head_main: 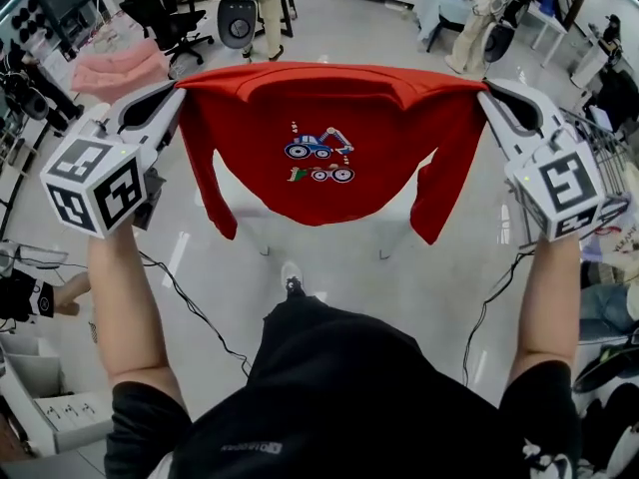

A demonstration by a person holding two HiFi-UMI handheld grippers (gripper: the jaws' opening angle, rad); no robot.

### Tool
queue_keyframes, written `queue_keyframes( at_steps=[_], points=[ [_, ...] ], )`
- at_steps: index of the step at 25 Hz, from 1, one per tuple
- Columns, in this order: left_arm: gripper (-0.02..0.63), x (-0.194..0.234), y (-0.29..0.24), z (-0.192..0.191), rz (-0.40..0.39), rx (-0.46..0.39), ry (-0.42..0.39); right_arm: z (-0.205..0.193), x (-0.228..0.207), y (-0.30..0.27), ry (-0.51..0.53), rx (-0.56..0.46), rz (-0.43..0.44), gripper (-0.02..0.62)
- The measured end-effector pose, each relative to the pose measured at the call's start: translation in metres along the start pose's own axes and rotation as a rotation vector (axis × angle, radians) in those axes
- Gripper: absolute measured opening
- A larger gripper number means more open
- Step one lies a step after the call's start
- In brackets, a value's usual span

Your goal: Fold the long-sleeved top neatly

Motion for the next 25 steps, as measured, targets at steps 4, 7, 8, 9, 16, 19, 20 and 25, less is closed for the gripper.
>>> queue_keyframes(
  at_steps=[4,7,8,9,16,19,20,25],
  points=[
    [0.025,0.013,-0.014,0.000,-0.041,0.011,0.033,-0.001,-0.007,-0.021,-0.061,-0.007,0.018,0.034],
    [0.025,0.029,-0.058,-0.022,-0.068,0.086,0.066,-0.030,-0.018,-0.064,-0.108,0.056,0.053,0.034],
    [0.025,0.029,-0.072,-0.034,-0.079,0.118,0.078,-0.043,-0.017,-0.076,-0.127,0.082,0.065,0.034],
    [0.025,0.028,-0.088,-0.049,-0.091,0.153,0.094,-0.059,-0.015,-0.089,-0.151,0.109,0.078,0.034],
    [0.025,0.047,-0.226,-0.181,-0.146,0.395,0.148,-0.167,-0.001,-0.220,-0.341,0.339,0.124,0.034],
    [0.025,0.057,-0.278,-0.221,-0.172,0.442,0.133,-0.199,-0.002,-0.268,-0.382,0.420,0.104,0.034],
    [0.025,0.060,-0.295,-0.230,-0.186,0.453,0.135,-0.209,-0.006,-0.282,-0.402,0.441,0.094,0.034],
    [0.025,0.063,-0.370,-0.276,-0.276,0.516,0.140,-0.260,-0.016,-0.332,-0.474,0.543,0.075,0.034]
  ],
)
Point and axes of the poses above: the fingertips, and each gripper's own axes: y backward along the fingers, x to its left, z out of its top, the point moved 2 cm from there along y, backward along the fingers, and after that the axes turned 9 degrees about z, right-handed, at the moved point
